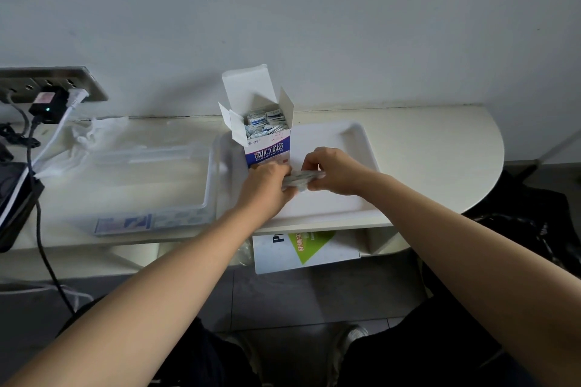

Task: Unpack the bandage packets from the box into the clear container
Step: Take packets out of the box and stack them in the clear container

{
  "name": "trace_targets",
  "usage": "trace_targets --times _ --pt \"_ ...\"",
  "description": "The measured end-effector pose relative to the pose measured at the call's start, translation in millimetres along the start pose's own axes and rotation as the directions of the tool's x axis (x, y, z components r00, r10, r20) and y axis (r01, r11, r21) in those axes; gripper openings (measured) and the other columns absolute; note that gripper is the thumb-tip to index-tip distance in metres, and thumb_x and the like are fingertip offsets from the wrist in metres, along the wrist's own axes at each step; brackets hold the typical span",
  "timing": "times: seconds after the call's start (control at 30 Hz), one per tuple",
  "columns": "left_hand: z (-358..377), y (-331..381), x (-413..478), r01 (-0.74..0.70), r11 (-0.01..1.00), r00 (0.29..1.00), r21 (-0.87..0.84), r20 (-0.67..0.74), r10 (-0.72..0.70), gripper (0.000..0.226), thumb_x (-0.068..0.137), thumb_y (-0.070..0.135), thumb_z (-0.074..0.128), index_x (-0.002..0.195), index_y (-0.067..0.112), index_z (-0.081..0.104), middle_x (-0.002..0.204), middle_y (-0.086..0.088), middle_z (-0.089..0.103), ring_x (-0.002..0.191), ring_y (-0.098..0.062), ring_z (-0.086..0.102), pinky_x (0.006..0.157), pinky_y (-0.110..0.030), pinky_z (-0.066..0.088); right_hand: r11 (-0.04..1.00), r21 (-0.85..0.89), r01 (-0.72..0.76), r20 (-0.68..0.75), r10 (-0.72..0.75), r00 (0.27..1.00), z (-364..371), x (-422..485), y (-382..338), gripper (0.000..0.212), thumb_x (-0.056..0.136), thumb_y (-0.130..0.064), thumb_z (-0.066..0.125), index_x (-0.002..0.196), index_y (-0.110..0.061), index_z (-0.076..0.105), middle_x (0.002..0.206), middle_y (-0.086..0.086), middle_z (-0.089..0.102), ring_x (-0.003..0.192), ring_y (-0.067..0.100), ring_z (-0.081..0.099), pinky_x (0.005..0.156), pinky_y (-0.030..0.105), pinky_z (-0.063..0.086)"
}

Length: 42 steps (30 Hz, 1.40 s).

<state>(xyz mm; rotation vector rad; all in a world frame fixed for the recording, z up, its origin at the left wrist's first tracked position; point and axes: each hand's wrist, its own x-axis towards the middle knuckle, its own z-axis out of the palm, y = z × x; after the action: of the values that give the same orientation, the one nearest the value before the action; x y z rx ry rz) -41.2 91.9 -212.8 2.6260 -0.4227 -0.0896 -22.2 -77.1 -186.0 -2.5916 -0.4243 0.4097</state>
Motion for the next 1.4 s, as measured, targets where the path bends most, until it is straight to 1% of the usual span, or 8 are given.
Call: trace_targets --times 0.13,0.33,0.47,0.73,0.87,1.03,1.23,1.4 --pt "-2.6 -1.8 -3.9 -0.012 1.000 0.999 -0.021 -0.039 0.011 0.016 0.079 0.023 0.074 0.090 0.015 0.066 0.099 -0.003 0.066 0.093 -0.023 0.060 0.067 -0.027 0.041 0.983 -0.182 0.015 0.028 -0.010 1.000 -0.9 -5.9 1.1 0.030 0.081 -0.033 0.071 0.107 -0.021 0.063 0.101 -0.003 0.055 0.098 0.016 0.038 0.086 0.033 0.035" --pt "-6.6 0.8 -5.6 -0.043 0.997 0.997 -0.060 -0.064 0.039 0.020 0.078 0.019 0.073 0.095 0.013 0.065 0.100 -0.003 0.064 0.092 -0.023 0.060 0.073 -0.030 0.046 0.992 -0.112 0.054 -0.116 -0.067 0.991 0.2 -13.5 2.5 0.015 0.081 -0.025 0.071 0.094 -0.018 0.067 0.085 -0.004 0.062 0.095 0.020 0.048 0.076 0.030 0.036" --pt "-6.7 1.6 -8.1 -0.008 0.999 0.999 -0.031 -0.042 0.007 0.031 0.076 0.025 0.075 0.103 0.017 0.060 0.106 -0.002 0.057 0.091 -0.020 0.058 0.074 -0.032 0.049 0.979 -0.189 0.070 -0.119 -0.093 0.989 3.1 -13.1 0.4 0.022 0.079 -0.029 0.073 0.098 -0.020 0.066 0.092 -0.002 0.062 0.094 0.018 0.046 0.082 0.033 0.040" --pt "0.8 -5.1 -13.7 0.057 0.992 0.998 -0.113 0.002 -0.057 0.031 0.080 0.020 0.071 0.109 0.013 0.062 0.112 -0.006 0.056 0.101 -0.022 0.054 0.075 -0.026 0.038 0.999 0.009 -0.048 -0.171 0.049 0.984 14.9 -24.7 26.0 0.018 0.077 -0.021 0.072 0.095 -0.018 0.070 0.089 0.001 0.057 0.087 0.019 0.051 0.071 0.026 0.035" --pt "6.0 8.1 -6.6 0.051 0.987 0.999 -0.150 0.016 -0.049 0.030 0.080 0.018 0.071 0.109 0.014 0.063 0.110 -0.009 0.055 0.099 -0.025 0.055 0.074 -0.027 0.038 0.997 0.078 0.004 -0.176 0.010 0.984 19.6 -19.5 16.0 0.018 0.076 -0.011 0.070 0.094 -0.015 0.070 0.085 -0.003 0.052 0.075 0.012 0.046 0.065 0.022 0.031" --pt "4.2 4.2 -7.4 0.072 0.991 0.997 -0.112 -0.020 -0.075 0.025 0.080 0.020 0.070 0.104 0.015 0.067 0.112 -0.007 0.057 0.097 -0.026 0.058 0.077 -0.032 0.046 0.992 0.123 0.001 -0.160 0.019 0.987 17.8 -21.4 20.8 0.023 0.073 -0.012 0.075 0.095 -0.016 0.069 0.080 -0.011 0.044 0.068 0.001 0.045 0.064 0.004 0.034" --pt "1.6 -3.1 -11.3 0.190 0.979 0.980 -0.072 -0.053 -0.194 0.027 0.083 0.025 0.068 0.107 0.015 0.064 0.113 -0.007 0.054 0.095 -0.027 0.058 0.070 -0.027 0.039 0.981 0.182 -0.065 -0.195 0.101 0.976 19.3 -27.4 30.1 0.013 0.075 -0.007 0.069 0.086 -0.013 0.070 0.081 -0.001 0.054 0.060 0.005 0.044 0.056 0.007 0.035" --pt "2.2 8.0 -10.0 0.117 0.989 0.993 -0.091 -0.008 -0.118 0.024 0.085 0.019 0.063 0.108 0.012 0.066 0.111 -0.010 0.059 0.102 -0.027 0.054 0.073 -0.027 0.036 0.971 0.234 -0.044 -0.226 0.098 0.969 25.2 -22.8 27.1 0.019 0.074 -0.004 0.070 0.091 -0.011 0.068 0.087 0.003 0.055 0.060 0.004 0.047 0.058 0.005 0.036"
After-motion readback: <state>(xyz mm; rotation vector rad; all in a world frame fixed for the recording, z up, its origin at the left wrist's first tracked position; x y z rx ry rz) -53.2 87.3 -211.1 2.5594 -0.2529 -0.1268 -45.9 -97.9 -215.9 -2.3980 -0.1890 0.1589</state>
